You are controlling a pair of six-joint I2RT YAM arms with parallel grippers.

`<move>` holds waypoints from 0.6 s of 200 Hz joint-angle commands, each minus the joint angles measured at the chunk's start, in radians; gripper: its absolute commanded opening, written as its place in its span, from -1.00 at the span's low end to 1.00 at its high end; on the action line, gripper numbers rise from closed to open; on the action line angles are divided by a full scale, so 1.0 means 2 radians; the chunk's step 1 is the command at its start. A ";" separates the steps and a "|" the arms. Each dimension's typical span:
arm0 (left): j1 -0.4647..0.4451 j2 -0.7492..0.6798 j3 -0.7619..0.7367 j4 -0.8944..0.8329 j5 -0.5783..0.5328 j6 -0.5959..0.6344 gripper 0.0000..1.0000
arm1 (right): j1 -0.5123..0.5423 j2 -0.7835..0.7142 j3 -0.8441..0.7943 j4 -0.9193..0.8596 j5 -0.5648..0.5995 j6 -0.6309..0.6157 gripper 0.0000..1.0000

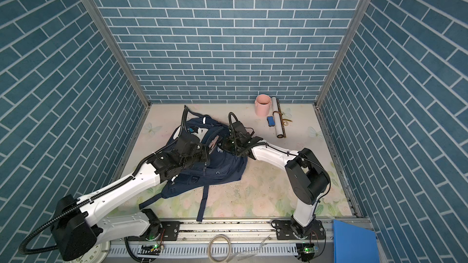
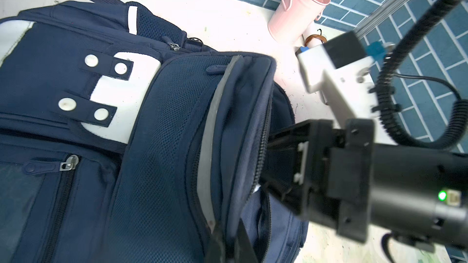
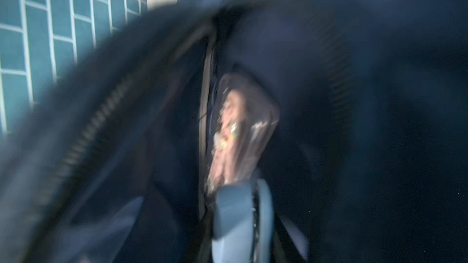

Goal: Pack the student bag
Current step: 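Carry the stapler into the open pocket beside the clear case, then release the stapler and move the right gripper to the pocket zipper pull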

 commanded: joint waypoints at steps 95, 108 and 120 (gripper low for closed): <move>-0.016 0.064 0.064 0.077 0.071 -0.009 -1.00 | -0.091 -0.165 -0.069 -0.054 0.056 -0.132 0.51; -0.026 0.086 0.083 0.087 0.070 -0.011 -1.00 | -0.113 -0.207 -0.108 -0.020 0.054 -0.169 0.74; -0.033 0.111 0.100 0.098 0.072 -0.013 -1.00 | -0.130 -0.230 -0.120 -0.016 0.044 -0.220 0.82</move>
